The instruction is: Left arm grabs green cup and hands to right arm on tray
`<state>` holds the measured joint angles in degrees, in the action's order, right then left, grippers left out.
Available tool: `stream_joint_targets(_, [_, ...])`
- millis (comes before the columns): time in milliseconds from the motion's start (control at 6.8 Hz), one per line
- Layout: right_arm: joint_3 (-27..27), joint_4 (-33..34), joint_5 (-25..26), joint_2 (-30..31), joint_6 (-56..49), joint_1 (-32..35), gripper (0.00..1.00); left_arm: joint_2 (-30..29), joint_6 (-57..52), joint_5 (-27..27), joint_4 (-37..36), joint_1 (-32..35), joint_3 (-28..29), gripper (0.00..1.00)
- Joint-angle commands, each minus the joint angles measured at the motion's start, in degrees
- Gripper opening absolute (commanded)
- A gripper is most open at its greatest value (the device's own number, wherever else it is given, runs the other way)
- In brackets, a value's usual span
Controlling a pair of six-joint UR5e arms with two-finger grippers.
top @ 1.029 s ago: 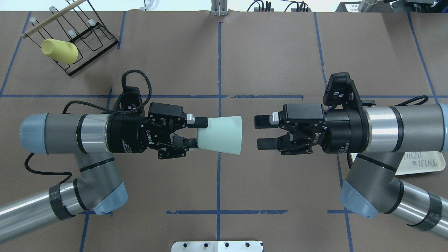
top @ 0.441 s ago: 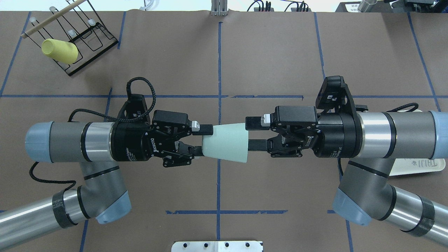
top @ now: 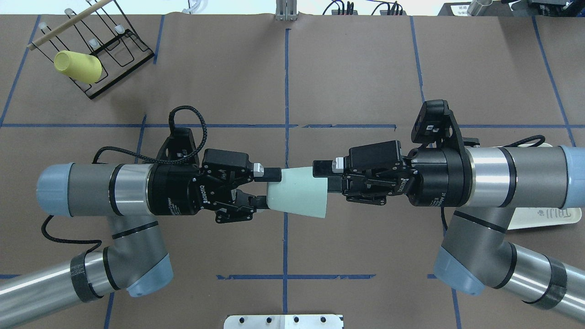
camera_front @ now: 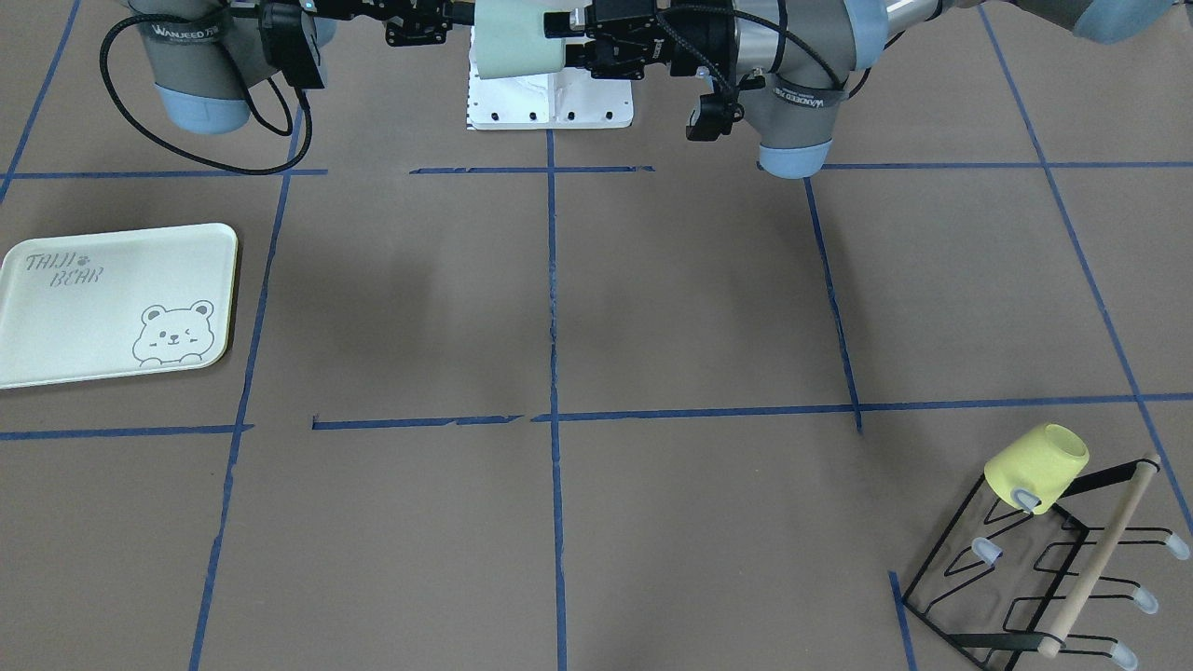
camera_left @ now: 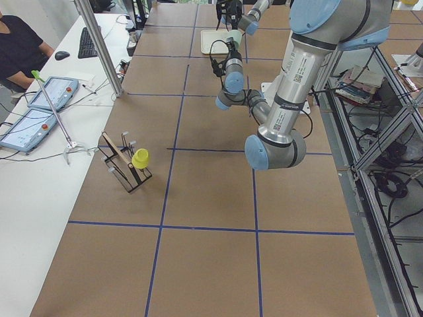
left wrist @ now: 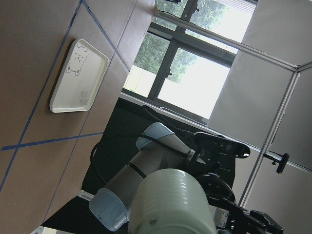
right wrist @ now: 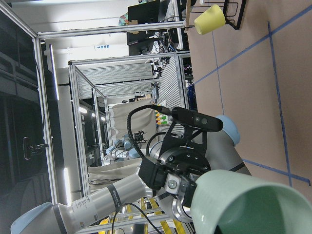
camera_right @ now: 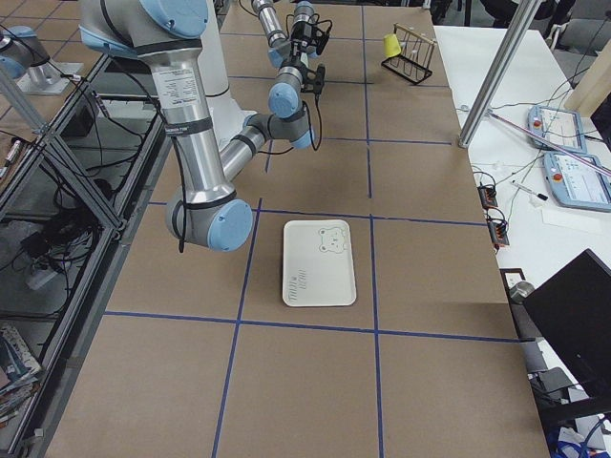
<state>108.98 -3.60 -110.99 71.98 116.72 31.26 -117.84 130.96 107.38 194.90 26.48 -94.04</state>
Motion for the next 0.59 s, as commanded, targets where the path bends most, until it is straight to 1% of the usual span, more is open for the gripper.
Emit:
stream_joint_targets(0, [-0.43, 0.0, 0.24, 0.0, 0.0, -0.06, 0.5, -0.46, 0.0, -0.07, -0.31, -0.37, -0.09, 0.01])
stream_joint_targets(147, [-0.52, 0.0, 0.33, 0.0, 0.0, -0.15, 0.48, -0.46, 0.0, -0.07, -0.48, -0.46, -0.53, 0.02])
stream_joint_targets(294, [-0.7, -0.35, 0.25, 0.08, 0.0, -0.06, 0.4, -0.46, 0.09, -0.15, -0.48, -0.46, -0.53, 0.02])
stream_joint_targets(441, [-0.96, -1.31, 0.16, 0.17, 0.0, -0.15, 0.23, -0.46, 0.09, -0.16, -0.48, -0.46, -0.62, 0.03])
